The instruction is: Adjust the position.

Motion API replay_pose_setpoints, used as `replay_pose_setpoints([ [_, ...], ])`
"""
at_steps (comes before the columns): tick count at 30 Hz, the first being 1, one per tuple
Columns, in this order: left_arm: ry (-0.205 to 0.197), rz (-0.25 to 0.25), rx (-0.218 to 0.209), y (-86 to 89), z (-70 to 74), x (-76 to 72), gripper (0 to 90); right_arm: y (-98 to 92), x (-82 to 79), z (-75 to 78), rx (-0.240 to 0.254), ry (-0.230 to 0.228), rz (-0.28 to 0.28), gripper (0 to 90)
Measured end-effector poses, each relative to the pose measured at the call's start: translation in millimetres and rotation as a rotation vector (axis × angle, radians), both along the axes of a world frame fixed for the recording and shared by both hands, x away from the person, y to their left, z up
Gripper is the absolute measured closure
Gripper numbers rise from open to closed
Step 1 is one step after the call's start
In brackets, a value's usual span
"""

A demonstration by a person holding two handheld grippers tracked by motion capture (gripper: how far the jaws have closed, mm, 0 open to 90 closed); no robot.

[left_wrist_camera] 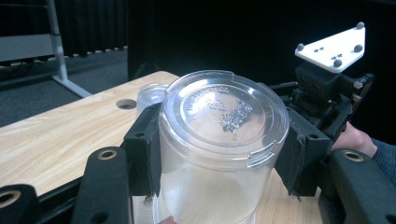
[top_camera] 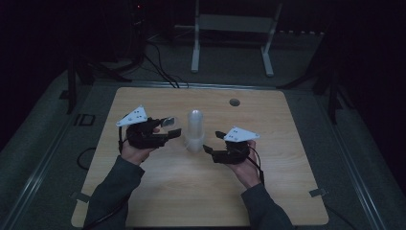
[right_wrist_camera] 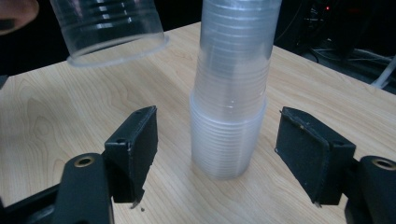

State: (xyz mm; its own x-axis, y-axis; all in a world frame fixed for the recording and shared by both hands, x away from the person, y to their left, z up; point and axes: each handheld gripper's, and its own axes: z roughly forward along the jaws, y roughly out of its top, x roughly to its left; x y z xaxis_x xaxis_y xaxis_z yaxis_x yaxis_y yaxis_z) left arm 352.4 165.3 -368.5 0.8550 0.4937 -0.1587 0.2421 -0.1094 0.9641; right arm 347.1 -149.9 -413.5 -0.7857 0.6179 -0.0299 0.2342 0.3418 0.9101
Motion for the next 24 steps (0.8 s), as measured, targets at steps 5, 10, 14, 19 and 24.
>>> replay_pose_setpoints([
  [5,0.002,-0.006,-0.004,-0.4,-4.2,-1.0,41.3,2.1,-0.6,3.3,0.004,-0.009,0.003,29.1],
  [10,0.002,-0.015,-0.01,-0.4,-7.8,-2.1,41.3,4.4,-0.8,5.1,0.003,-0.012,0.009,29.1],
  [14,0.005,-0.019,-0.017,-0.1,-11.7,-2.3,41.3,5.8,-1.2,6.7,0.004,-0.016,0.013,29.1],
  [19,0.007,-0.023,-0.022,-1.1,-14.8,-3.0,41.3,6.8,-1.5,8.7,0.009,-0.02,0.016,29.1],
  [24,0.003,-0.028,-0.029,-1.7,-16.6,-4.4,41.2,8.1,-2.0,10.7,0.015,-0.023,0.024,29.1],
])
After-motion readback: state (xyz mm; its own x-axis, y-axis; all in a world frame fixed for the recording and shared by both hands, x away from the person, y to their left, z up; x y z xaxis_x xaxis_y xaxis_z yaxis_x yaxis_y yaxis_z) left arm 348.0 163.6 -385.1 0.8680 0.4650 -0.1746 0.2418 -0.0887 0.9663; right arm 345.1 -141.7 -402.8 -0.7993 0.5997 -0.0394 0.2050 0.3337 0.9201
